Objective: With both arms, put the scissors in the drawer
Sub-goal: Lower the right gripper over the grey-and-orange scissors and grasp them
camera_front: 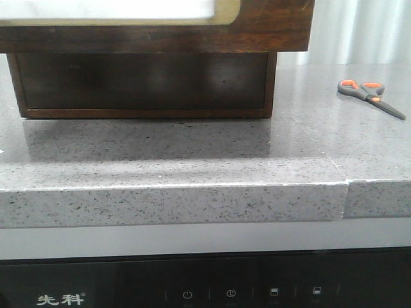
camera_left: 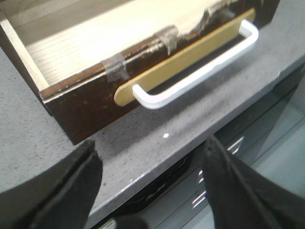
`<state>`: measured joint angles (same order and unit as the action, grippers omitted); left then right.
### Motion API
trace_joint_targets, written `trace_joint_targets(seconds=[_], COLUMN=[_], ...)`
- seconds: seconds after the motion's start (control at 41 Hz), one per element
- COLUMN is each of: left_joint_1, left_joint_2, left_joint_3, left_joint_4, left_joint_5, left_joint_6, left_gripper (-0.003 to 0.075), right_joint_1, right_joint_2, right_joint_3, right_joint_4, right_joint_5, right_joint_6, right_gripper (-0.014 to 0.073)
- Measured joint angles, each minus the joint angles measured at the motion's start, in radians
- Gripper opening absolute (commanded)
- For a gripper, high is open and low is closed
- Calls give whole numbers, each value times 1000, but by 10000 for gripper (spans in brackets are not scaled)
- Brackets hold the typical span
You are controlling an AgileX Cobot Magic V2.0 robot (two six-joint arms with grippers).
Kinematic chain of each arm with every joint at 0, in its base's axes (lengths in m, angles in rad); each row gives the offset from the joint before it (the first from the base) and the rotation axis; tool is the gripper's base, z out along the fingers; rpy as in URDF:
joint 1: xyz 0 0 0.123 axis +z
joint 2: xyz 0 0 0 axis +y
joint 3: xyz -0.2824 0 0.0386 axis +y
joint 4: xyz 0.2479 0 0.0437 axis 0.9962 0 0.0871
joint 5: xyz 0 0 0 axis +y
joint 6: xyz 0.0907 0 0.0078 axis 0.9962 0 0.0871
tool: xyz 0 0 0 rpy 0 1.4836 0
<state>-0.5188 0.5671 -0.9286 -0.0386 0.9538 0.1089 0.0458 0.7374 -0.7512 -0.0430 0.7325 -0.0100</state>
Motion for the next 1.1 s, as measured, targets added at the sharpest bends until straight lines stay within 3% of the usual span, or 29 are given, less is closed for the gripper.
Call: trace_joint_targets(seconds=[0.292, 0.512, 0.634, 0.804, 1.096], left_joint_1=[-25, -25, -25, -25, -25], left_joint_2=[0, 0, 0, 0, 0], left_joint_3=[0, 0, 0, 0, 0], left_joint_4=[24, 26, 26, 26, 26], left_joint_5=[-70, -132, -145, -149, -149], left_joint_6=[-70, -73, -73, -73, -73], left_gripper=[449, 438, 438, 438, 438], right_joint_1=[-11, -140, -187, -181, -107], right_joint_2=[39, 218, 357, 553, 812], right_joint_3=[-15, -135, -229, -342, -550], right_joint_4=[-22, -56, -4, 115, 144], right_joint_5=[1, 65, 135, 167, 189], right_joint_6=[30, 50, -10, -122, -174], right_gripper=[500, 484, 447, 446, 428])
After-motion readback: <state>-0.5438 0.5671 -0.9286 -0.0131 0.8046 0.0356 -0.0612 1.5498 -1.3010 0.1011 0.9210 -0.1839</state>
